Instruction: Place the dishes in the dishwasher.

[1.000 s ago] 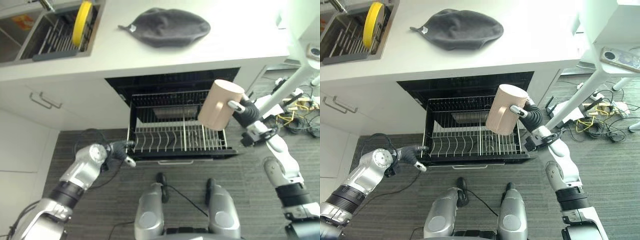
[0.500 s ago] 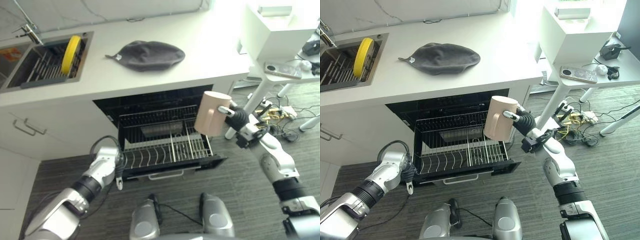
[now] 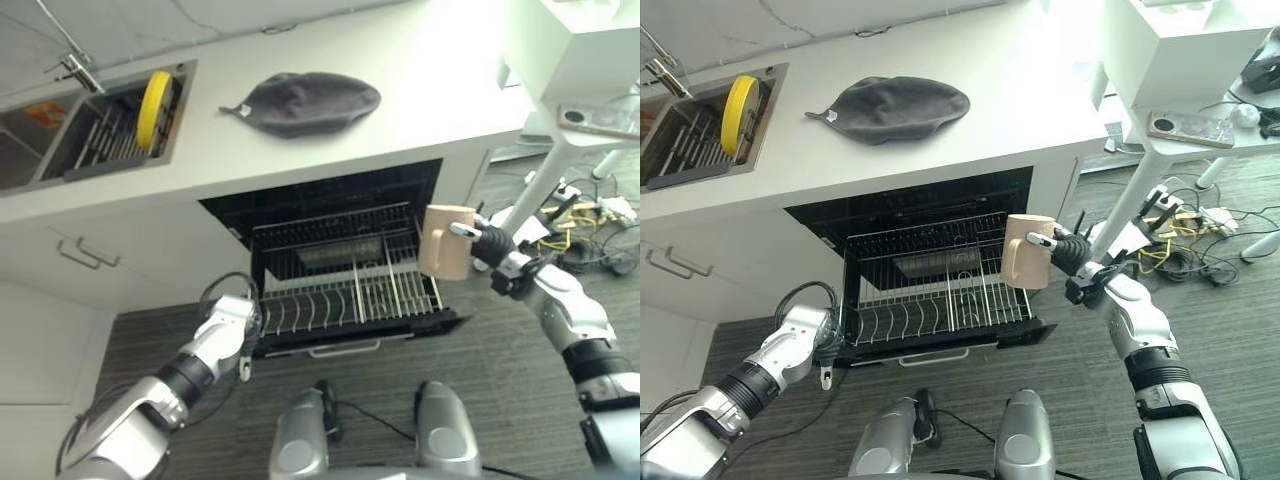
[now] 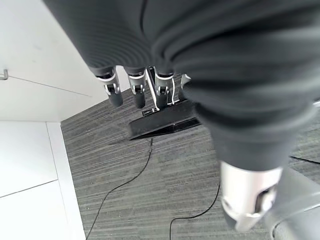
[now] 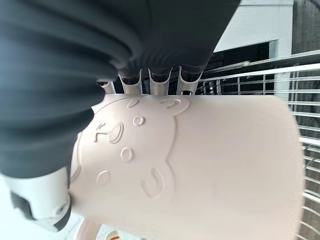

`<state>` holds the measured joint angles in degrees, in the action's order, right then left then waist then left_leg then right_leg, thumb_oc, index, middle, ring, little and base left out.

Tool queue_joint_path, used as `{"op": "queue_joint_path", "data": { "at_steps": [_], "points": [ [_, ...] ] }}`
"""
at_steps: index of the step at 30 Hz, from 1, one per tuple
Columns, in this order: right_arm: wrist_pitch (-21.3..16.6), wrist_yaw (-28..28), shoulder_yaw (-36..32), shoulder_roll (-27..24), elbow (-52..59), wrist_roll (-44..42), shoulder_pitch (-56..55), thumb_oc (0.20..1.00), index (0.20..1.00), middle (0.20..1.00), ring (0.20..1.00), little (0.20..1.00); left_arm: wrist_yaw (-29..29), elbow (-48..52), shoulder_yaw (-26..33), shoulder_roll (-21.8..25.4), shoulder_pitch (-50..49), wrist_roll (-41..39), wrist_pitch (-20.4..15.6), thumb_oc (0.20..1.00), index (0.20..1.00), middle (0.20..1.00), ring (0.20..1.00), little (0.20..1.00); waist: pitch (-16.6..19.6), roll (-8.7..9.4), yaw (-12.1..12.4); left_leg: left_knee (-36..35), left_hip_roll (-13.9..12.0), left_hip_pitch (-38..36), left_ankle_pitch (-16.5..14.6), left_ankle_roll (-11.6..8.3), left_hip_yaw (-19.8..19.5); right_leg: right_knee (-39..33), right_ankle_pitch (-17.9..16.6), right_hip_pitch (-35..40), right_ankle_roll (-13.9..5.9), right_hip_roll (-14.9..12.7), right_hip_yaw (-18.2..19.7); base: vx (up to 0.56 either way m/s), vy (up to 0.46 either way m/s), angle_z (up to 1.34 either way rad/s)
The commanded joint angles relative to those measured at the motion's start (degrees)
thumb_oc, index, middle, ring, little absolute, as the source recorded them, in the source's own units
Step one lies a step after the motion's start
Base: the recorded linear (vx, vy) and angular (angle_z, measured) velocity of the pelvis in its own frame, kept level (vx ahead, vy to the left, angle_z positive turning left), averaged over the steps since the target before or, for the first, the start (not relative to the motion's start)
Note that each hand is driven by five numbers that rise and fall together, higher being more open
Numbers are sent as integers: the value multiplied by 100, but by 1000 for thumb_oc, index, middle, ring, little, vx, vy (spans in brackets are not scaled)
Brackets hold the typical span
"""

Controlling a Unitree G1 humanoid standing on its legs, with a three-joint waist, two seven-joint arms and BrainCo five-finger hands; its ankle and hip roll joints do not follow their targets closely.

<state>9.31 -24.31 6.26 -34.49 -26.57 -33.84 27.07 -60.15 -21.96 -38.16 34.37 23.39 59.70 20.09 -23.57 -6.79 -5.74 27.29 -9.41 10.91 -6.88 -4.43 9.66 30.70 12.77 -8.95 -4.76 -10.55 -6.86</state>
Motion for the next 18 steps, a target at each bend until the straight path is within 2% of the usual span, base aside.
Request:
{"op": "queue_joint_path", "data": {
  "at_steps": [1,3,10,14,18],
  "points": [
    [-131,-84,-172,-68,-79,45,629,200,200,200,200,200,-280,-894,-735,114,-1935,-461,-259,1000,1000,1000,1000,1000,-197,309,387,295,28,560,150,-89,-545,-295,-265,41,102,-62,-109,85,40,-2],
    [-47,-57,-65,-168,-346,75,947,200,200,200,200,200,101,-1209,-803,17,-1952,-460,-339,1000,1000,1000,1000,1000,-304,245,444,324,75,679,225,-94,-590,-209,-272,-84,122,-74,-99,12,46,2],
    [121,66,472,-254,-1154,227,1924,200,200,200,200,200,896,-1560,-920,-130,-1833,-691,-439,1000,1000,1000,1000,1000,-622,50,580,492,165,1073,368,-87,-657,205,-142,-545,195,-71,-29,-20,29,5],
    [195,98,683,-254,-1465,377,2239,200,200,200,200,200,1021,-1497,-980,-121,-1798,-770,-483,1000,1000,1000,1000,1000,-622,-22,648,501,192,1296,468,-71,-673,299,-152,-789,230,-71,-35,-5,10,2],
    [226,129,940,-253,-2008,523,2714,200,200,200,200,200,1155,-1308,-1094,-71,-1782,-898,-490,1000,1000,1000,1000,1000,-622,-106,755,620,223,1561,425,-59,-676,527,-33,-1104,258,-87,-39,3,4,-1]
  ]
}}
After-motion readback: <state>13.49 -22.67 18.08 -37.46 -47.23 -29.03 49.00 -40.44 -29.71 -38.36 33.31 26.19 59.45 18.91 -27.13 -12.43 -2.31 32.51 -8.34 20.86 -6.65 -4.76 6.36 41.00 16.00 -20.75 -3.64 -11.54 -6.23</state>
